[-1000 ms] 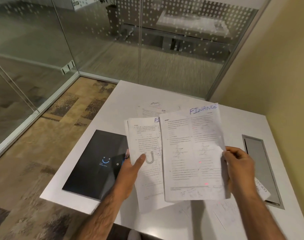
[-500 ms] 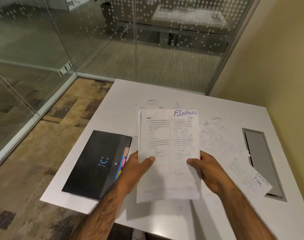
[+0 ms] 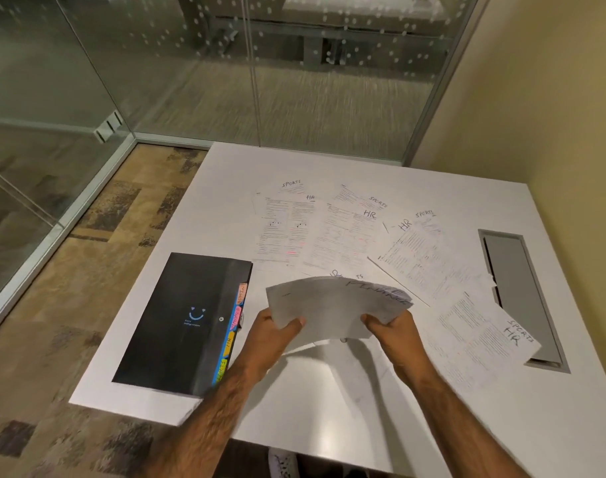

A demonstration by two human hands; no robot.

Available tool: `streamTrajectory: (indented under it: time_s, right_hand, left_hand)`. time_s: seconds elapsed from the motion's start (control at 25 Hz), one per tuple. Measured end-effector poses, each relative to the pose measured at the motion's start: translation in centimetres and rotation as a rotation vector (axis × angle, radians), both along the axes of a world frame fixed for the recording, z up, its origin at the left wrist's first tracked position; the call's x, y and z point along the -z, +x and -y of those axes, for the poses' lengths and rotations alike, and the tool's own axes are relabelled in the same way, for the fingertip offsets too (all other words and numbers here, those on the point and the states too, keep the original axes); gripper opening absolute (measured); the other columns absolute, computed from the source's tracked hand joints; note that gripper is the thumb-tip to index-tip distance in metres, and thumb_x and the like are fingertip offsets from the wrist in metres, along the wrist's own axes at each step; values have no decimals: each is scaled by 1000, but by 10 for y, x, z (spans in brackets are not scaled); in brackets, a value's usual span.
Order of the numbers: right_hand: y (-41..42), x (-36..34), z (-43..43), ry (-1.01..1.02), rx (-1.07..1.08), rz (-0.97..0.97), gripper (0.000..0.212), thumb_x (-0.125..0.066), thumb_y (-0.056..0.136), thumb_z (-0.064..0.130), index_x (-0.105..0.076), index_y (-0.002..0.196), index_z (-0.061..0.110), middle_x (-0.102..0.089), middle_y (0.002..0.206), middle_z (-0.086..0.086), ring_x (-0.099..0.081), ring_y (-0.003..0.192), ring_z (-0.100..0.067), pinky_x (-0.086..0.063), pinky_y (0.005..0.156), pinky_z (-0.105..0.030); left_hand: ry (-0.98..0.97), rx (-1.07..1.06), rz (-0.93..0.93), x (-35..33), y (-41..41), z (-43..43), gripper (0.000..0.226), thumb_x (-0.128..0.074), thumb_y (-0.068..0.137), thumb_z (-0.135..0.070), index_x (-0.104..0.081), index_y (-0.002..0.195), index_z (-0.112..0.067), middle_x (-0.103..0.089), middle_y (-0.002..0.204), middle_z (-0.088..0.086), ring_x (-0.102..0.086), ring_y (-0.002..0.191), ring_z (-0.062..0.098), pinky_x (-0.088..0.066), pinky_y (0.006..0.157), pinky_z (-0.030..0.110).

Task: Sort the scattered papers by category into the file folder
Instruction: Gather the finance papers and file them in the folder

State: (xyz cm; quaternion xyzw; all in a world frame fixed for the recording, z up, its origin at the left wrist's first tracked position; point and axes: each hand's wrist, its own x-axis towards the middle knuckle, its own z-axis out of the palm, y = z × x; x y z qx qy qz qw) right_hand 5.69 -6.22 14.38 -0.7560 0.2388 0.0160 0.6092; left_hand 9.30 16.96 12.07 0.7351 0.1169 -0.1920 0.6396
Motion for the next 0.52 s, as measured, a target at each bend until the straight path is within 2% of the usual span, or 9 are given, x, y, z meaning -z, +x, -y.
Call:
streamTrajectory:
  time_s: [0.04, 0.12, 0.2, 0.28, 0.32, 0.4, 0.48, 0.52]
  right_hand:
    - [-2, 1, -3, 2, -18, -2, 17, -69, 86, 6, -73, 100, 14, -74, 81, -5, -69, 75, -25, -56, 67, -31]
    - [-4, 4, -7, 9, -20, -10, 29, -62, 88, -2, -74, 104, 20, -71, 80, 8, -62, 71, -13, -50, 64, -19]
    - [-5, 5, -8, -7, -2, -26, 33, -59, 90, -3, -72, 89, 27, -63, 65, 15, -54, 54, -6, -46, 55, -21]
    - [-4, 4, -8, -11, 21, -23, 42, -56, 90, -5, -66, 69, 30, -55, 50, 14, -46, 44, -2, -42, 50, -25]
    - [-3, 3, -7, -12, 6, -7, 43, -54, 88, -8, -68, 70, 28, -63, 55, 10, -54, 50, -2, -46, 55, -26]
    - [-3, 4, -10, -39, -38, -5, 42, -52, 86, -12, -71, 80, 24, -72, 73, 6, -69, 77, -11, -54, 71, -31]
    - [-4, 9, -14, -50, -25, -33, 40, -56, 91, -8, -68, 82, 28, -70, 81, 4, -71, 90, -31, -57, 80, -48]
    - [-3, 13, -14, -40, -18, -42, 36, -59, 93, -5, -67, 85, 30, -71, 85, 4, -70, 91, -35, -57, 81, -51]
  left_hand:
    - [-6, 1, -6, 2, -1, 1, 19, -74, 91, -15, -68, 96, -32, -75, 87, -22, -70, 90, -3, -50, 70, 9]
    - [-20, -6, -17, 7, -4, 5, 20, -74, 91, -16, -67, 95, -35, -75, 85, -26, -69, 89, -9, -50, 74, 10]
    - [-20, -18, -17, 10, -6, 7, 17, -76, 90, -23, -69, 102, -32, -77, 94, -21, -69, 94, -6, -51, 83, 17]
    - [-14, -63, -4, 13, -4, 3, 28, -79, 86, -30, -69, 112, -27, -76, 107, -11, -70, 102, 5, -52, 88, 23]
    - [-23, -70, 6, 14, -4, 2, 26, -79, 87, -28, -69, 111, -27, -75, 107, -9, -70, 101, 5, -53, 88, 23]
    - [-27, -77, 0, 13, -5, 3, 19, -76, 90, -20, -68, 107, -27, -74, 103, -11, -69, 96, 5, -53, 86, 22]
    - [4, -81, -37, 9, -6, 6, 20, -72, 93, -22, -64, 111, -24, -70, 100, -9, -66, 94, 11, -51, 77, 19]
    - [15, -79, -55, 4, -5, 9, 20, -70, 95, -25, -64, 113, -22, -69, 99, -7, -65, 93, 13, -51, 74, 19]
